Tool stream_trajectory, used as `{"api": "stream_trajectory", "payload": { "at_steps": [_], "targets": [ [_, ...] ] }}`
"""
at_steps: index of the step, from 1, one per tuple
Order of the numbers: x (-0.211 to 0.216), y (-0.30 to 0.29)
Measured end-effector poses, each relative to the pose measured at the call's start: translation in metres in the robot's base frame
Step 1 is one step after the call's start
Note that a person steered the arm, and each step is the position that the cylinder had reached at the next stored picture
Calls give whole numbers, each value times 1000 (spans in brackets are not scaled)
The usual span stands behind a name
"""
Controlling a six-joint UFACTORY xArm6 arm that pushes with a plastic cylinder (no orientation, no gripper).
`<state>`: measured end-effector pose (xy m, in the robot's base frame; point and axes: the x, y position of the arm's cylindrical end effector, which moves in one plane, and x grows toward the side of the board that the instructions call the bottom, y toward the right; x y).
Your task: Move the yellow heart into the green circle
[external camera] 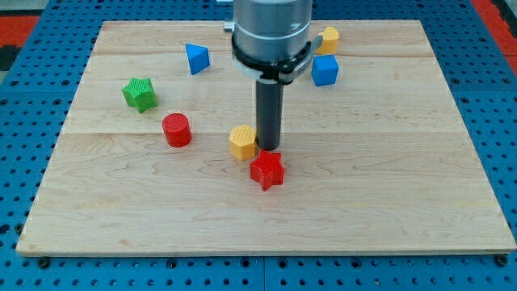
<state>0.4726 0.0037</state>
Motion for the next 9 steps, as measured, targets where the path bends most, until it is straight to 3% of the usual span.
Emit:
{"api": "stream_trajectory", "payload": {
  "at_steps": [1,2,3,4,5,7,8,9],
  "targets": [
    [-37,10],
    [-43,-18],
    [-18,-23],
    [-36,-23],
    [-88,14],
    [-98,224],
    [-186,270],
    [-238,224]
  ]
}}
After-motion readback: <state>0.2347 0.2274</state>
